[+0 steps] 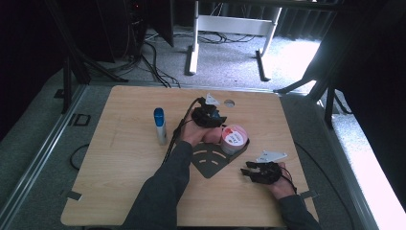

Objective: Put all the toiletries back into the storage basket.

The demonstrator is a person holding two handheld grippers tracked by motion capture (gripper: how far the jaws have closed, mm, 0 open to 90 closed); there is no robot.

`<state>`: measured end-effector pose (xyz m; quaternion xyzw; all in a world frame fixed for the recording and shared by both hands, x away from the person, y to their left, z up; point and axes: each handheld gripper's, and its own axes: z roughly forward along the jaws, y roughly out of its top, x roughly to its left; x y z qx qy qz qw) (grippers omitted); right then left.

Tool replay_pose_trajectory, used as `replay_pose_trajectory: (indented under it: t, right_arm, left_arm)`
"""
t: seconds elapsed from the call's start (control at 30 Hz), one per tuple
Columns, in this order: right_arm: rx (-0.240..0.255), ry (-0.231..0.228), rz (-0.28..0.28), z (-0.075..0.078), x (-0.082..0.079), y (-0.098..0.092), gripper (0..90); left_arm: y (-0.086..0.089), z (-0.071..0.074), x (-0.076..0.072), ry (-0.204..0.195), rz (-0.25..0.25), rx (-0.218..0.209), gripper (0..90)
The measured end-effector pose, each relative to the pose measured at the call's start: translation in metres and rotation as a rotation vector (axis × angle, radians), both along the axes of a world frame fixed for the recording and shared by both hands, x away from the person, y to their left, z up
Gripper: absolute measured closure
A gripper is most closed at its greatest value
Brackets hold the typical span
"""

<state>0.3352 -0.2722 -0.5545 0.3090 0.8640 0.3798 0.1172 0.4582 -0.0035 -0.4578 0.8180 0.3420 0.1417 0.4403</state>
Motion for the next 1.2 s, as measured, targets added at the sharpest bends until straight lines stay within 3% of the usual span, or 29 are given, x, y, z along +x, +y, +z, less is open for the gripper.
replay_pose_trajectory:
  t: [0.57, 0.73, 1.2]
  right_arm:
    - [-0.005, -0.002, 0.001, 0.000, 0.000, 0.001, 57.9]
    - [-0.004, -0.001, 0.000, 0.000, 0.000, 0.001, 57.9]
    - [-0.007, -0.002, 0.001, 0.000, 0.000, 0.002, 57.9]
  left_arm:
    - [0.001, -0.003, 0.008, 0.020, 0.015, -0.024, 54.8]
    - [0.004, -0.005, 0.012, 0.038, 0.041, -0.050, 54.7]
    - [0.002, -0.004, 0.012, 0.037, 0.048, -0.044, 54.6]
